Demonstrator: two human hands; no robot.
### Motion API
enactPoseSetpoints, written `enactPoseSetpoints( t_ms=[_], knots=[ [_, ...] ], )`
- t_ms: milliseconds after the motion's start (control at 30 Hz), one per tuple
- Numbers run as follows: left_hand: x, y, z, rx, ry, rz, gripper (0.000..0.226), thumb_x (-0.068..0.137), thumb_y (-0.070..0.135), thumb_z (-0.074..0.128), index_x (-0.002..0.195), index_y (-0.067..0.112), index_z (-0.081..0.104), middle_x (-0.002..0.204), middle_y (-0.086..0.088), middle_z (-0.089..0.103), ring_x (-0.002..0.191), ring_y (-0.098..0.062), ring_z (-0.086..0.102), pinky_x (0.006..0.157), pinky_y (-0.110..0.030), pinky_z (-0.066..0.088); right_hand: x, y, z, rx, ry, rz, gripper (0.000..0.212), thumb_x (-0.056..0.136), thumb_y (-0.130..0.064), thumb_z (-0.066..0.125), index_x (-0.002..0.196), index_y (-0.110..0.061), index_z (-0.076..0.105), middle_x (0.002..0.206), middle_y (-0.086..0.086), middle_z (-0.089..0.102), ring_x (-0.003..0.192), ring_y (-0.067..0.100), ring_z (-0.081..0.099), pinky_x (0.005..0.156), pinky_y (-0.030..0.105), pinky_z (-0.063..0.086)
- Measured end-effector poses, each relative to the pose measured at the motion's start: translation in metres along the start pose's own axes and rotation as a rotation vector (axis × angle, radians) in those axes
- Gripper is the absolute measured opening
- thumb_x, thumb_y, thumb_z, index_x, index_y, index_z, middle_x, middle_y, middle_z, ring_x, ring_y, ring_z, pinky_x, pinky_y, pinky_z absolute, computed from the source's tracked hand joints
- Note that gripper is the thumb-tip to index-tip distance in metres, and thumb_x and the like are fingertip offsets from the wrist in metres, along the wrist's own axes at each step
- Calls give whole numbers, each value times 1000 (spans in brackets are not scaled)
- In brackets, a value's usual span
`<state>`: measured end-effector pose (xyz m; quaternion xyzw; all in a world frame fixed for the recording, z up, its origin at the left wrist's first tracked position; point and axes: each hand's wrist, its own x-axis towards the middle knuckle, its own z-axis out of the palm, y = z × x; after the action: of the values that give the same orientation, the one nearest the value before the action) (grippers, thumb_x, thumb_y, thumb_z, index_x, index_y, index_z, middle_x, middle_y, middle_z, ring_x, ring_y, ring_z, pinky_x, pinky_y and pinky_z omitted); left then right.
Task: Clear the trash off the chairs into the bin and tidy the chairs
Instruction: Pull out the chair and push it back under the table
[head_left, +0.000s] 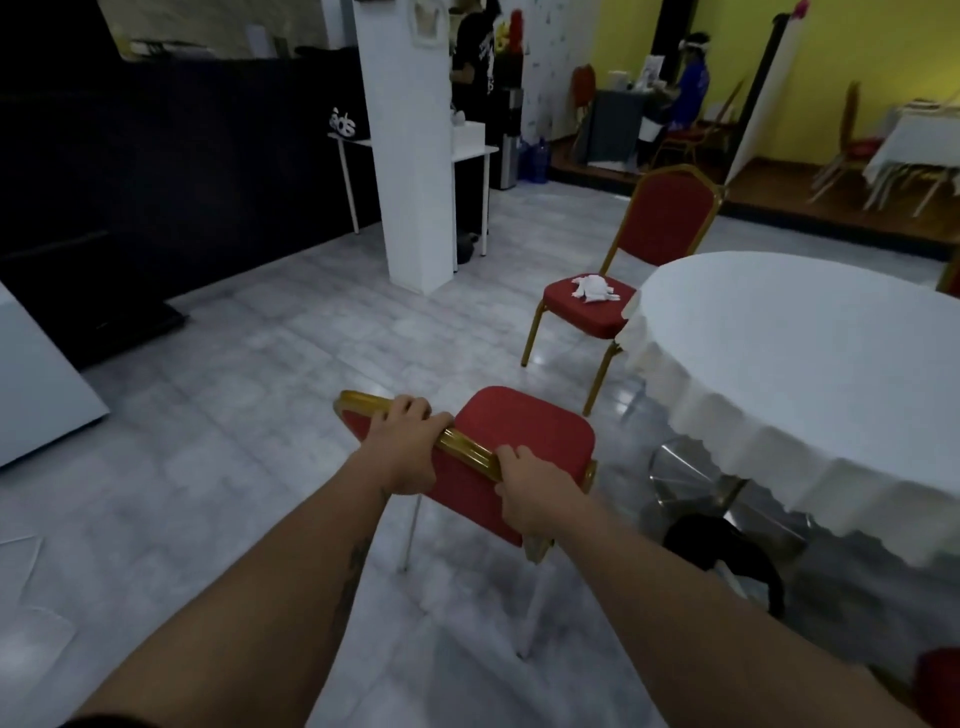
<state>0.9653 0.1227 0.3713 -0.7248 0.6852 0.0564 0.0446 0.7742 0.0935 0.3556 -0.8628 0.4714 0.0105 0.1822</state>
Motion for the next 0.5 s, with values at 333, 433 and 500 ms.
enactPoseSetpoints(
  t_ms=[333, 433, 500],
  knots=[
    [48, 0, -4, 222, -59, 181, 36, 67, 36, 77, 97, 36, 57, 90, 9, 55, 84, -15, 55, 86, -37, 40, 23, 15, 3, -147, -34, -15, 52, 90, -42, 61, 133, -18, 45, 121, 8, 52, 107, 30, 57, 88, 44, 49],
    [50, -8, -2, 195, -11, 269, 26, 68, 37, 73, 87, 36, 56, 81, 12, 53, 76, -12, 52, 75, -31, 37, 35, 15, 4, -172, -18, 29, 49, 86, -53, 62, 122, -20, 54, 113, 6, 56, 102, 28, 58, 87, 44, 49],
    [54, -15, 1, 184, 52, 357, 21, 70, 36, 68, 88, 35, 58, 82, 13, 55, 78, -13, 54, 72, -30, 41, 45, 14, 7, -168, -16, 73, 43, 84, -57, 62, 110, -23, 60, 105, 3, 59, 95, 25, 59, 85, 43, 51]
  ],
)
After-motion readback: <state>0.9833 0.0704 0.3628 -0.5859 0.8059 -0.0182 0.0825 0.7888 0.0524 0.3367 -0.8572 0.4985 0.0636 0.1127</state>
